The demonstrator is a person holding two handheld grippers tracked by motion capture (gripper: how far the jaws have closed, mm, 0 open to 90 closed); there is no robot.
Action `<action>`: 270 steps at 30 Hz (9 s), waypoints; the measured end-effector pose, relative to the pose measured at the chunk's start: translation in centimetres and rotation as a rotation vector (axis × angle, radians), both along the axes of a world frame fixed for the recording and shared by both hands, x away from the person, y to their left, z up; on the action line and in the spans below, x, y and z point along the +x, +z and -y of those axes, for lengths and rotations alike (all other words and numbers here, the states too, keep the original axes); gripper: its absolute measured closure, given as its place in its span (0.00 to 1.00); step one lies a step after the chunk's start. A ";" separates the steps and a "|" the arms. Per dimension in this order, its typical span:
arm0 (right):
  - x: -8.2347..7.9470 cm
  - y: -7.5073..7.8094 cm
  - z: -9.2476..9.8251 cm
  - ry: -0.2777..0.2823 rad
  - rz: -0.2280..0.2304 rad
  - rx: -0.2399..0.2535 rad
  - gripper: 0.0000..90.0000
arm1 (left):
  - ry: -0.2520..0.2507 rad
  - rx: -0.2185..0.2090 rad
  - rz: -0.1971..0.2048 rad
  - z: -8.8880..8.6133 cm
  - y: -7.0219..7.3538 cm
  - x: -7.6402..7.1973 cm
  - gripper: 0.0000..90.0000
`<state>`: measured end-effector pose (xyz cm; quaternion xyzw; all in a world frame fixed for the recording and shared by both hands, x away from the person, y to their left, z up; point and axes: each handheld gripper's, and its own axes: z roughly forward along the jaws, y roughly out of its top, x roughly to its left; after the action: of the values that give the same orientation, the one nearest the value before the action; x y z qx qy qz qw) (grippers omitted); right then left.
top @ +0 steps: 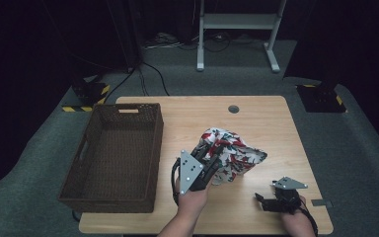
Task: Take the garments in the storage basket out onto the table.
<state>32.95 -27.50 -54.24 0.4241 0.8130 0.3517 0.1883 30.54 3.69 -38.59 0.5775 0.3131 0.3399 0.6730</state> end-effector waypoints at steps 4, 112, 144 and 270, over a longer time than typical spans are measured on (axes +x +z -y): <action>0.0 0.0 0.0 0.001 0.004 -0.003 0.15 | -0.004 0.031 -0.062 0.5 -1.5 1.2 0.85; 3.0 0.9 -5.6 0.058 -0.014 -0.013 0.98 | -0.051 0.619 -0.546 -2.8 -15.6 2.4 0.77; -0.1 1.2 1.1 -0.093 0.070 -0.009 0.67 | -0.054 0.530 -0.470 -0.9 -12.5 3.6 0.45; 10.5 14.7 2.4 -0.165 0.253 -0.069 0.65 | 0.126 0.580 -0.538 -0.2 -2.9 14.7 0.58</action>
<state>43.48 -29.87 -39.53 0.4353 0.7567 0.3576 0.3318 45.25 3.93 -41.45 0.7917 0.4039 0.2916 0.3537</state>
